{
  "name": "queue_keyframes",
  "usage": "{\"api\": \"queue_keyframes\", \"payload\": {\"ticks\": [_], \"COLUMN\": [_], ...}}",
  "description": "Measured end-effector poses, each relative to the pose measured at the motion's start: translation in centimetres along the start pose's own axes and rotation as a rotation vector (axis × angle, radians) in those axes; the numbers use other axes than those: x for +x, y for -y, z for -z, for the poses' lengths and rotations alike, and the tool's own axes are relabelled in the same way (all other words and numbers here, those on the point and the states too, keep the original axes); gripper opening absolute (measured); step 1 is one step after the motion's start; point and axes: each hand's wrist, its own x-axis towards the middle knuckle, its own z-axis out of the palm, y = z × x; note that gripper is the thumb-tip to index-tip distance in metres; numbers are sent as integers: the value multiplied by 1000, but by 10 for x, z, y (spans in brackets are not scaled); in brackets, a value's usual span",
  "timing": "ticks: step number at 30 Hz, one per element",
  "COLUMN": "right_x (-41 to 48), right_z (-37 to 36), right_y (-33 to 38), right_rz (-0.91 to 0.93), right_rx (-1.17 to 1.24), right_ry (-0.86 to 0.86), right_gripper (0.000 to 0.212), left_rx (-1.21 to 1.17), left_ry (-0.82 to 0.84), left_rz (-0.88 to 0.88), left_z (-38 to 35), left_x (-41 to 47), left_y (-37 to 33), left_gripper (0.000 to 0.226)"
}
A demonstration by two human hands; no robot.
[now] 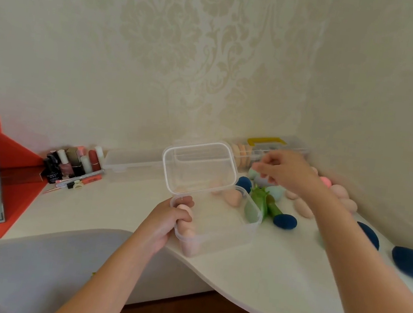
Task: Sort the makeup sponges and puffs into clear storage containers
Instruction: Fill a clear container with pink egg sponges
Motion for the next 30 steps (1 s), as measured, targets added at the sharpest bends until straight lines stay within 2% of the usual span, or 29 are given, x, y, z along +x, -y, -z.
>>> {"api": "queue_keyframes", "payload": {"ticks": [2, 3, 5, 7, 9, 14, 17, 20, 23, 26, 28, 30], "right_x": [5, 7, 9, 7, 0, -13, -18, -26, -33, -43, -45, -43], "right_z": [11, 16, 18, 13, 7, 1, 1, 8, 16, 7, -12, -39], "right_y": [-24, -36, -52, -63, -67, -71, -66, -44, -16, 15, 27, 32], "right_rz": [-116, -181, -312, -497, -573, -486, -455, -336, -67, 143, 178, 194], "right_rx": [-210, -321, -482, -519, -559, -701, -637, -507, -349, -201, -150, -207], "right_ry": [-181, -209, -180, -130, -89, -40, -35, -225, -335, -230, -99, 45], "right_gripper": [14, 13, 16, 39, 47, 38, 35, 19, 23, 29, 31, 33], "left_rx": [6, 7, 9, 8, 1, 9, 5, -2, 2, 0, 5, 15], "left_ry": [1, 0, 2, 5, 5, 6, 4, 4, 4, 4, 1, -8], "left_rz": [-2, -3, -7, -7, -3, -3, -4, -9, -11, 0, 0, -6], "left_z": [0, 0, 0, 0, 0, 0, 0, -1, -1, -1, -1, 0], "left_x": [1, 1, 1, 1, 0, -2, -4, -6, -6, -7, -9, -12], "left_y": [1, 1, 1, 1, 1, 1, -1, -2, -2, -3, -4, -3], "left_gripper": [46, 46, 46, 46, 46, 44, 43, 43, 45, 46, 45, 45]}}
